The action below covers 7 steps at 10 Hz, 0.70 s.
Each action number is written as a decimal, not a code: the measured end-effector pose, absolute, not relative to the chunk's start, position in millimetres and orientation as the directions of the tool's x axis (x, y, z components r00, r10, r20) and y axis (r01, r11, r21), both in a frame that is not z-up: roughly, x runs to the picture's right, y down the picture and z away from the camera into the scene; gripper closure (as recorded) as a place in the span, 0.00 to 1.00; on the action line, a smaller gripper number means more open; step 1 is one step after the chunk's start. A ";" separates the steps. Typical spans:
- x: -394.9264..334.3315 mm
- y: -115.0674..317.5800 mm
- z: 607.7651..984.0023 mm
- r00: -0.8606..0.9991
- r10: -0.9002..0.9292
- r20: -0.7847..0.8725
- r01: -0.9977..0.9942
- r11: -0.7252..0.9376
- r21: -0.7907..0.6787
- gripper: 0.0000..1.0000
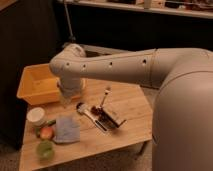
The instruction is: Place pepper in tray
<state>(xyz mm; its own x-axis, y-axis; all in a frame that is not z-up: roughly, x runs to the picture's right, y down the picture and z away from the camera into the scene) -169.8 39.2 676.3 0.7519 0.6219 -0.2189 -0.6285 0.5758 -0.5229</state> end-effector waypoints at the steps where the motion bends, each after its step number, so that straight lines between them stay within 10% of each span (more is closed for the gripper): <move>1: -180.8 37.0 670.6 0.802 0.577 -0.153 -0.551 0.617 -0.562 0.35; 7: -189.6 36.7 670.1 0.877 0.476 0.064 -0.346 0.719 -0.604 0.35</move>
